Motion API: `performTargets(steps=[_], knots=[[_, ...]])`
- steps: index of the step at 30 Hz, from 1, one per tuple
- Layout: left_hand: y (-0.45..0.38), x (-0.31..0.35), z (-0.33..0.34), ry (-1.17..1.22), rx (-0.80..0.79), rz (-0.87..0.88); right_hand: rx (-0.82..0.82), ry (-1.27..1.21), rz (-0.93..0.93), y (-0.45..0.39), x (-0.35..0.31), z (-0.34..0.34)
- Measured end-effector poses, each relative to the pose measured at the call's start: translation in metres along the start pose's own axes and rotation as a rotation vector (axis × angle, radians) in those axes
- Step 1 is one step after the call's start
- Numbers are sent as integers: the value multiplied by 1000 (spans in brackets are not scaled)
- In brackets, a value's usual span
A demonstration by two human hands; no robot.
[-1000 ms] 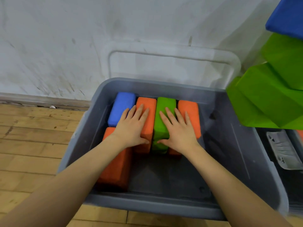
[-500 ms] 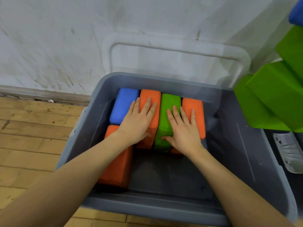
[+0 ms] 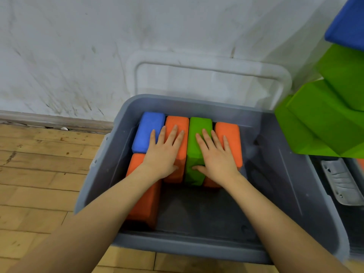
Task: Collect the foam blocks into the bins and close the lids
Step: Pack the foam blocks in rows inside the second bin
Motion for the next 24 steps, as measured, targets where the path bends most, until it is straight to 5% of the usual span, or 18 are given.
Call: performTargets(steps=[8,20,24], knots=[[7,-5,-13,299,-55,49,-162,-143,5,5,20,-23],[19,42,-244,456,791,213,788,-208,-3,63,58,-257],[13,75,-316,500,896,318,1057,-126,3,95,84,-330]])
Point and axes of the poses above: each hand's wrist, its own y-axis away from the middle knuckle, its own z-axis out of the palm, x = y × z, the point moved 8 cm from there along -y, towards the middle knuckle, and after that the axes turned 9 degrees about z, right-handed, at the moved point
